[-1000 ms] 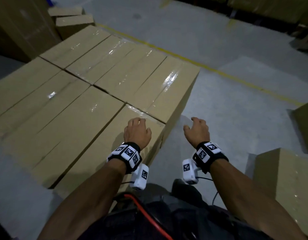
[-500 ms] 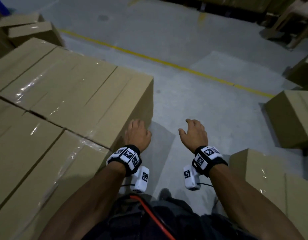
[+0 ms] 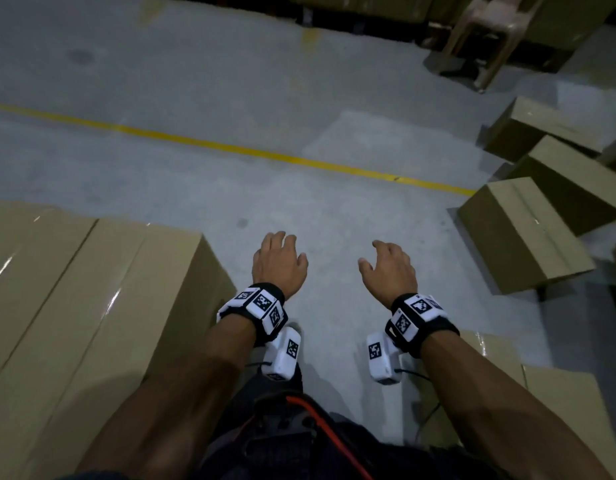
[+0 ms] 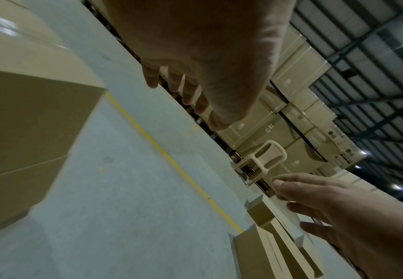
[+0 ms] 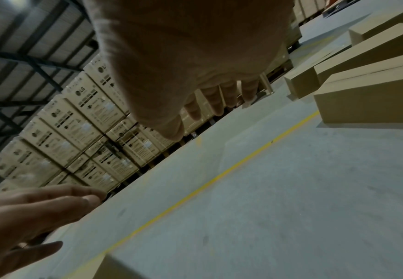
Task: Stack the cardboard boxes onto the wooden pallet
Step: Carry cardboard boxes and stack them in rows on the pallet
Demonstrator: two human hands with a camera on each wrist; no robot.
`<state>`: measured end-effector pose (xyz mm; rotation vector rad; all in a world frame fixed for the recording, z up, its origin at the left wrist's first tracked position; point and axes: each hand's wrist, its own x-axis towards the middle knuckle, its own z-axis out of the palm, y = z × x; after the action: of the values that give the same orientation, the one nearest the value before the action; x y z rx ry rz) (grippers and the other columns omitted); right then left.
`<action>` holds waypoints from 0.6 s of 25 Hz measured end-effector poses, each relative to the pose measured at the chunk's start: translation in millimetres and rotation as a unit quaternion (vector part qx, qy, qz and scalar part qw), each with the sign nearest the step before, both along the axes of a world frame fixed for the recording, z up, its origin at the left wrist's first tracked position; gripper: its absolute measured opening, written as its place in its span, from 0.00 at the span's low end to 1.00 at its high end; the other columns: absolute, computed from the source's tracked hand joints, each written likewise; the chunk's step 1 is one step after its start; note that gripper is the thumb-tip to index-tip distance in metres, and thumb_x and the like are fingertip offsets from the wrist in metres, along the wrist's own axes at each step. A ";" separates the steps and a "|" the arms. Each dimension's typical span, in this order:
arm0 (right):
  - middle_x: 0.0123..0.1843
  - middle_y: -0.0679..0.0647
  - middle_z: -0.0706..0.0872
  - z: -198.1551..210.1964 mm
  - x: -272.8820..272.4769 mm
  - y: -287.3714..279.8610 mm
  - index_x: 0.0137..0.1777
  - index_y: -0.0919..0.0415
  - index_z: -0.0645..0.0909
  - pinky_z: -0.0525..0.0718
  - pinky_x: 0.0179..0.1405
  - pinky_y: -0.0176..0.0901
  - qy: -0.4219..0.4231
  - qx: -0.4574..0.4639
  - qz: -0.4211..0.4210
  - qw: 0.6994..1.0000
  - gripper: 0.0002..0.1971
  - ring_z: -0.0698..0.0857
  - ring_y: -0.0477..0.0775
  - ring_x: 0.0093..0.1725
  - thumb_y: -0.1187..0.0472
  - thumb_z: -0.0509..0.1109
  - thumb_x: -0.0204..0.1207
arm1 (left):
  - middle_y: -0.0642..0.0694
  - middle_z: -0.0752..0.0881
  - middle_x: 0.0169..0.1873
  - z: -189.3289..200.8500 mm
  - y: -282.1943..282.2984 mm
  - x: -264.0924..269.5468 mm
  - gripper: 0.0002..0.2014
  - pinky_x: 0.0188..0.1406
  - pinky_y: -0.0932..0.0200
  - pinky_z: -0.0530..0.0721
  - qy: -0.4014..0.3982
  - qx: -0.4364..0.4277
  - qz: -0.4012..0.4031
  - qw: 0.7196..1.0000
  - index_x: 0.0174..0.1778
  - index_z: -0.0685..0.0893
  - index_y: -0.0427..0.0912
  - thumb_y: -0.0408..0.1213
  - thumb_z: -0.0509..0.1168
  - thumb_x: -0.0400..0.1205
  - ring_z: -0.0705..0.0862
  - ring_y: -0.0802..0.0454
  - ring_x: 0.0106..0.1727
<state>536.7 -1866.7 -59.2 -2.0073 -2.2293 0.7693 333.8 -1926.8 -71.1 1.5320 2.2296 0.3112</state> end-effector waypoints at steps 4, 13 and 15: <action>0.83 0.60 0.66 8.5 -2.7 103.2 0.84 0.57 0.65 0.64 0.78 0.57 -0.002 -0.012 -0.071 0.997 0.28 0.64 0.64 0.82 0.48 0.61 0.86 | 0.42 0.59 0.86 11.0 136.7 -6.7 0.28 0.83 0.44 0.57 0.004 -0.017 -0.082 0.996 0.85 0.61 0.43 0.49 0.54 0.89 0.52 0.42 0.87; 0.83 0.61 0.67 -0.9 47.9 303.8 0.83 0.57 0.66 0.65 0.78 0.58 0.027 -0.023 -0.217 0.975 0.28 0.64 0.66 0.81 0.48 0.61 0.86 | 0.41 0.60 0.85 7.9 385.4 55.0 0.29 0.83 0.42 0.59 0.021 -0.022 -0.226 0.974 0.84 0.62 0.42 0.50 0.54 0.88 0.55 0.40 0.86; 0.83 0.61 0.67 -13.5 68.4 363.6 0.83 0.57 0.66 0.65 0.78 0.59 0.032 -0.023 -0.238 0.971 0.28 0.64 0.66 0.81 0.48 0.61 0.86 | 0.41 0.60 0.85 -2.4 450.7 73.5 0.28 0.83 0.42 0.58 0.028 -0.018 -0.238 0.971 0.84 0.62 0.42 0.50 0.54 0.89 0.55 0.40 0.86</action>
<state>605.1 -1503.1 -72.7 -2.3585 -1.6010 0.8114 407.3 -1476.1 -73.4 2.0071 1.8150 0.0804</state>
